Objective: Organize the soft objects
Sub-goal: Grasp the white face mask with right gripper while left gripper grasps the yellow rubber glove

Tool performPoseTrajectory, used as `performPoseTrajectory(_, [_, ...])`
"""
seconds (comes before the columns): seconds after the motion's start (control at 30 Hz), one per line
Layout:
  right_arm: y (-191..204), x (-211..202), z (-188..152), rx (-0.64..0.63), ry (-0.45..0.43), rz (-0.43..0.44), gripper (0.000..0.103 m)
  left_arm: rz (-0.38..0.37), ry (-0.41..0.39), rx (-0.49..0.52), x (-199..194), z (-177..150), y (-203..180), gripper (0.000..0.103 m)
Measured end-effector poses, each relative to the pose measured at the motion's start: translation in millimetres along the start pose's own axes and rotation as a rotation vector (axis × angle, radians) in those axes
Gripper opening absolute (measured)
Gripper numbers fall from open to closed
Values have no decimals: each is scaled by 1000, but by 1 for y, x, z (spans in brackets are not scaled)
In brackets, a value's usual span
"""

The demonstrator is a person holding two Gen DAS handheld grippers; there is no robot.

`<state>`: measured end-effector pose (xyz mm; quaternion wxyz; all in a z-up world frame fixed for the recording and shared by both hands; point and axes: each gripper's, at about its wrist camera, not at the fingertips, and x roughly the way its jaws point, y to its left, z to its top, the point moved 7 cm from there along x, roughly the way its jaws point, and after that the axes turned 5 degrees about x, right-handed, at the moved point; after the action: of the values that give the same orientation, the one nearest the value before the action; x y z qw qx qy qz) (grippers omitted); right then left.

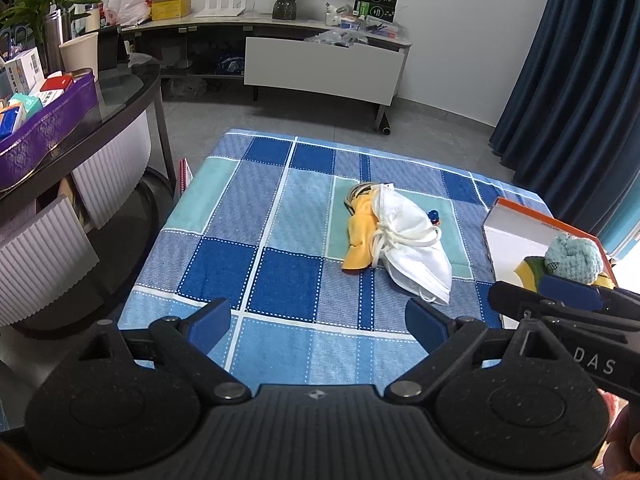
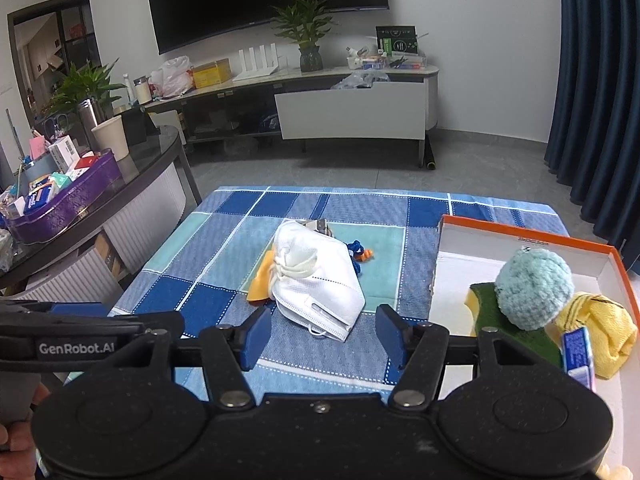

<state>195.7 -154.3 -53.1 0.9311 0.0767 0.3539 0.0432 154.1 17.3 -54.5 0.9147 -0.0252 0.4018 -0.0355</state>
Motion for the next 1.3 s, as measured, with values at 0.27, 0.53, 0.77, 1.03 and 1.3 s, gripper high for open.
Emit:
performPoseTrajectory(0.27, [-2,35,6,6,47,10,78,11,26,-15,16,0,10,96])
performPoseTrajectory(0.53, [5,79,17,22,110,58,83,20,47,-42,29,-1,25,96])
performPoseTrajectory(0.77, [3,118,27,51,145,44,90,25,61,-56,39,-1,35,96])
performPoseTrajectory(1.03, [-4,130,22,72,152,66,71,24,63,-61,47,1,36,96])
performPoseTrajectory(1.3, [-23,78,32,110,55,73,55,2,41,-40,53,11,27,96])
